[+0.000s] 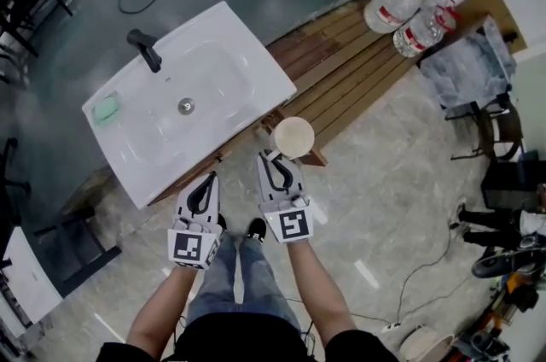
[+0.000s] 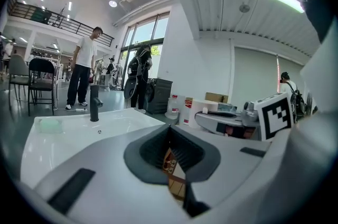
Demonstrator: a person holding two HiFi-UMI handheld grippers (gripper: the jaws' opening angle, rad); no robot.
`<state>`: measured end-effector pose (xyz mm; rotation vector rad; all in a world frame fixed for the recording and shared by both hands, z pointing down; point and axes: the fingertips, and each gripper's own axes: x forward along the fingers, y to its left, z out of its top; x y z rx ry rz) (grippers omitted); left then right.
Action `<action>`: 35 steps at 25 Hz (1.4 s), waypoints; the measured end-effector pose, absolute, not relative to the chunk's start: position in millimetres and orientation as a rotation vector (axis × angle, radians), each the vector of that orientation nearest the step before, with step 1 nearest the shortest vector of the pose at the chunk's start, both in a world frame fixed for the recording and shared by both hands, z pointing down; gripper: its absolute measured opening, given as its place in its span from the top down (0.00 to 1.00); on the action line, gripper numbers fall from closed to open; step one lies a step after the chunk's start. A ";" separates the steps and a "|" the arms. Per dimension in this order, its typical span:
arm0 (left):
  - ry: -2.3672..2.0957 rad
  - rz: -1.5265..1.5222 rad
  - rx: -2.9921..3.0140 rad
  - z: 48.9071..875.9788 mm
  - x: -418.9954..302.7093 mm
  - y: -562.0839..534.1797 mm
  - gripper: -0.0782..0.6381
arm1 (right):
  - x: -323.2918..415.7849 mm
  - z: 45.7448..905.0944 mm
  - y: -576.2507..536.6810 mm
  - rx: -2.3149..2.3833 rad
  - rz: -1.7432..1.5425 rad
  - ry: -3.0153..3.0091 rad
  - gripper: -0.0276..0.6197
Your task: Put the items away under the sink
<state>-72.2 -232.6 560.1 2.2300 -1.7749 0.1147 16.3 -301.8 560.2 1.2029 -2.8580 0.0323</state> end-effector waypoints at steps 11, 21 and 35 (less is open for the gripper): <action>-1.737 0.099 2.279 651.4 -41.7 -184.9 0.88 | 36.4 672.7 -219.2 1.114 0.039 -2.856 0.89; -1.728 0.062 2.327 805.8 -35.2 -182.3 0.88 | 23.2 854.2 -234.3 1.094 0.070 -2.871 0.89; -1.763 0.126 2.325 927.2 -63.2 -181.8 0.88 | -64.4 991.4 -345.1 0.956 0.010 -2.922 0.89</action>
